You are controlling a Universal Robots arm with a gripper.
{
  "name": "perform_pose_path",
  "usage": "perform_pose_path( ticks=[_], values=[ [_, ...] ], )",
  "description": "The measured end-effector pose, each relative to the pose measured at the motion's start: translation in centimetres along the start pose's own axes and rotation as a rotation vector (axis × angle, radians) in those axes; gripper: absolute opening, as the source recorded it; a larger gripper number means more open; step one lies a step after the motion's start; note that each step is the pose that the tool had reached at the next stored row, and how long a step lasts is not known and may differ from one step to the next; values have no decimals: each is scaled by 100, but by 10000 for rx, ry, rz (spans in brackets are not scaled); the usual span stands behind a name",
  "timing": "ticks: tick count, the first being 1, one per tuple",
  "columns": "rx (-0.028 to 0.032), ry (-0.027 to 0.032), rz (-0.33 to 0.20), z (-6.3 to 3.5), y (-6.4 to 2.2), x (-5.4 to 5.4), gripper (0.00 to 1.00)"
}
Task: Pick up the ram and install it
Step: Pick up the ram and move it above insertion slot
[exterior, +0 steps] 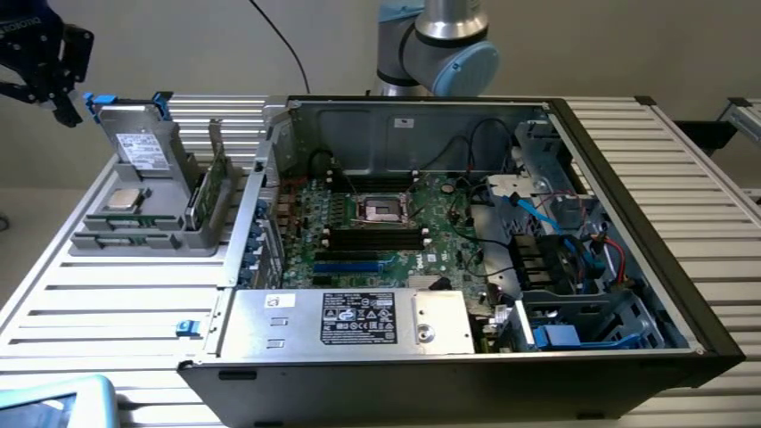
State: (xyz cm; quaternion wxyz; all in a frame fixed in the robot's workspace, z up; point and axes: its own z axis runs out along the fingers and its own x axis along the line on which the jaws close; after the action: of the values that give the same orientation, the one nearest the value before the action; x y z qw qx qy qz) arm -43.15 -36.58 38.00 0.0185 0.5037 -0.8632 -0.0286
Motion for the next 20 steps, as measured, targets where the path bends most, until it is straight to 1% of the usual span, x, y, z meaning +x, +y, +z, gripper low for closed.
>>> perform_pose_path(
  ticks=[20],
  values=[
    [11, 247, -3621, 0, 0, 0, 11]
  ],
)
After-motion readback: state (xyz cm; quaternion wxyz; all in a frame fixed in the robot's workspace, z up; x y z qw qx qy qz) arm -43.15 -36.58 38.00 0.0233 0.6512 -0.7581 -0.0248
